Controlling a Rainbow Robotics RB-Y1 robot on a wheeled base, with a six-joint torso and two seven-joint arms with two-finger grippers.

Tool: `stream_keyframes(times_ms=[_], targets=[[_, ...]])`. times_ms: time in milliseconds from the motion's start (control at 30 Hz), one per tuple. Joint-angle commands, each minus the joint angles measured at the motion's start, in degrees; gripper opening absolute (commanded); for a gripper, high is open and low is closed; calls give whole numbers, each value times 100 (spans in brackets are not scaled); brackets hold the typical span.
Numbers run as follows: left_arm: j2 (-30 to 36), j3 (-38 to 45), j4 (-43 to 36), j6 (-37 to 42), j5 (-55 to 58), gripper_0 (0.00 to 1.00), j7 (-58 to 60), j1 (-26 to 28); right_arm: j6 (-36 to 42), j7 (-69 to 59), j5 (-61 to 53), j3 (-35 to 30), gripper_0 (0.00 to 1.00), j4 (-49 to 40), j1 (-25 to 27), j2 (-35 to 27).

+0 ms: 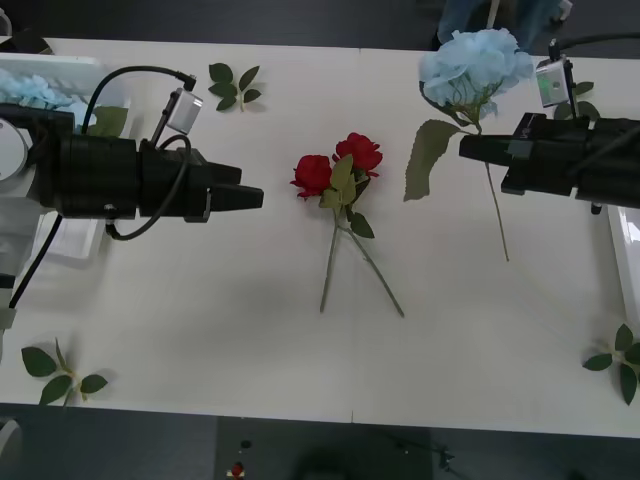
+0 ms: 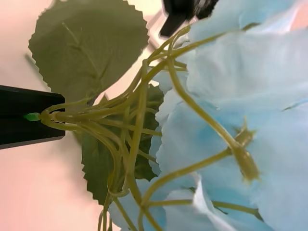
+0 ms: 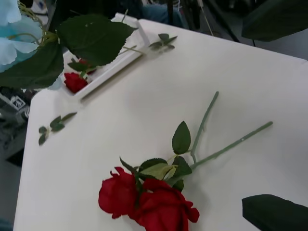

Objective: Put the red flowers into the right box and the blue flowers into the left box

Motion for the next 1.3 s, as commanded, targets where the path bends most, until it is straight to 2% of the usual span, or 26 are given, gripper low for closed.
stream_keyframes(times_ms=[33, 167, 333, 600, 700, 1000, 1067, 1167, 1300], targets=[[42, -236, 502, 32, 644, 93, -1733, 125, -116, 238, -406, -14, 0, -628, 127, -27], [-72, -368, 950, 32, 987, 93, -2805, 134, -265, 150, -713, 4, 0, -988, 303, 70], [-318, -623, 1134, -223, 1216, 93, -2836, 152, -380, 27, -889, 74, 0, -1173, 329, 280], [-661, -1520, 1134, -1400, 2261, 93, -2836, 169, -1083, -140, -1302, 795, 0, -1393, 136, 351], [-740, -1730, 1143, -1620, 2569, 92, -2836, 187, -1311, -184, -1425, 1050, 0, -1410, 13, 368], [-793, -2020, 1143, -1611, 3017, 91, -2836, 275, -1988, -298, -1460, 1498, 0, -1410, -312, 553], [-801, -2117, 1134, -1620, 3105, 88, -2836, 275, -2111, -333, -1460, 1568, 0, -1402, -365, 588], [-801, -2205, 1143, -1638, 3132, 76, -2836, 283, -2199, -360, -1452, 1612, 0, -1402, -427, 623], [-863, -2275, 1134, -1708, 3132, 76, -2836, 275, -2208, -404, -1452, 1612, 0, -1402, -453, 641]])
